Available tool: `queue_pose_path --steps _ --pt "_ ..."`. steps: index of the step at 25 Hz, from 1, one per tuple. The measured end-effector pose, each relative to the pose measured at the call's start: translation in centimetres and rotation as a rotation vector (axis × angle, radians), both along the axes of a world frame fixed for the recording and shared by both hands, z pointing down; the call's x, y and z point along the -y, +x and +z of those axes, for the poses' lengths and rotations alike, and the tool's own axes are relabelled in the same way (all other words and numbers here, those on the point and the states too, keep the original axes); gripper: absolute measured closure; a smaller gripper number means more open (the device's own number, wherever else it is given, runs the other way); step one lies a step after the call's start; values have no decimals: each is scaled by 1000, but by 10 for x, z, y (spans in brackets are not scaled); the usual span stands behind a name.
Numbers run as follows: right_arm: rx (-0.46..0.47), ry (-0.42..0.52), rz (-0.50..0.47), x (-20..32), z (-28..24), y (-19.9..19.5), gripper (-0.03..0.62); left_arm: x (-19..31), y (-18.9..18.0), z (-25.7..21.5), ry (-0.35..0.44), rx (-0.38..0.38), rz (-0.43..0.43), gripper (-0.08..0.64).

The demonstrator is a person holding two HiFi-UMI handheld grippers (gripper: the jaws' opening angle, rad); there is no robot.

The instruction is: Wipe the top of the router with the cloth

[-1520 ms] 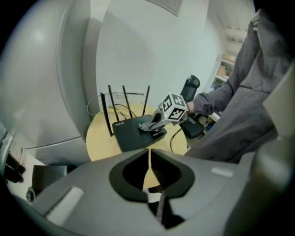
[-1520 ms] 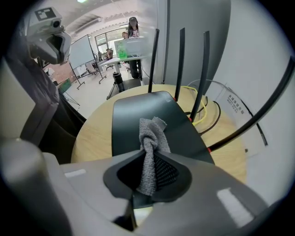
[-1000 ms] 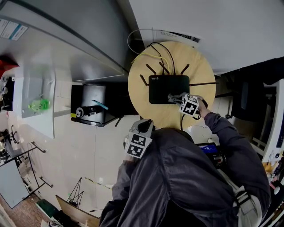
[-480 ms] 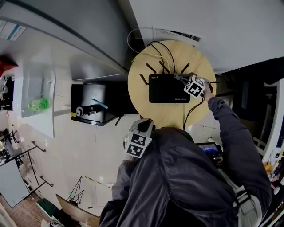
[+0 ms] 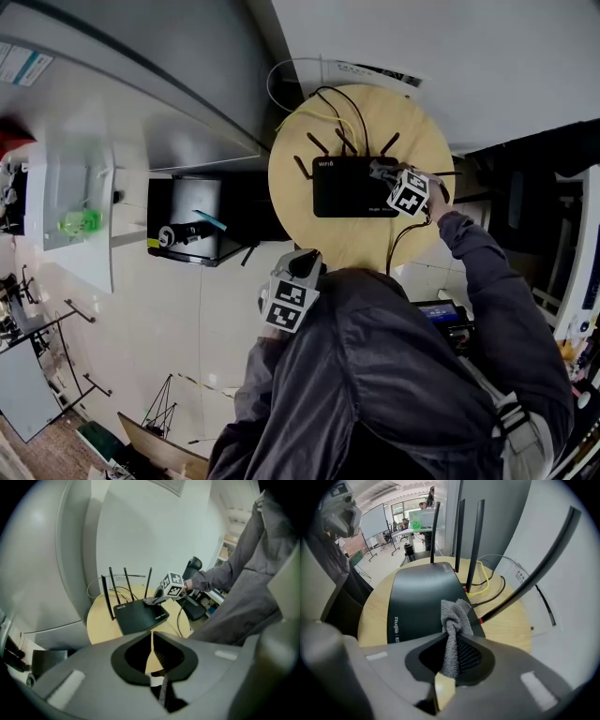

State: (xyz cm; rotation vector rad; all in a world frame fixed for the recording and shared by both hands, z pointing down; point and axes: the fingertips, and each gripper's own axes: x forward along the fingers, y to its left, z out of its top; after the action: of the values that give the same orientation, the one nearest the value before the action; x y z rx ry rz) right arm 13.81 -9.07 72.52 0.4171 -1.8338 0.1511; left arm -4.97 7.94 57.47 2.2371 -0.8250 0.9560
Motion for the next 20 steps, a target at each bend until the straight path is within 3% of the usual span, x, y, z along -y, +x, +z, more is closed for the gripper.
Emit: queue_pose_path --steps 20 --pt "34 -129 -14 -99 0 -5 560 -2 0 2 -3 -8 42 548"
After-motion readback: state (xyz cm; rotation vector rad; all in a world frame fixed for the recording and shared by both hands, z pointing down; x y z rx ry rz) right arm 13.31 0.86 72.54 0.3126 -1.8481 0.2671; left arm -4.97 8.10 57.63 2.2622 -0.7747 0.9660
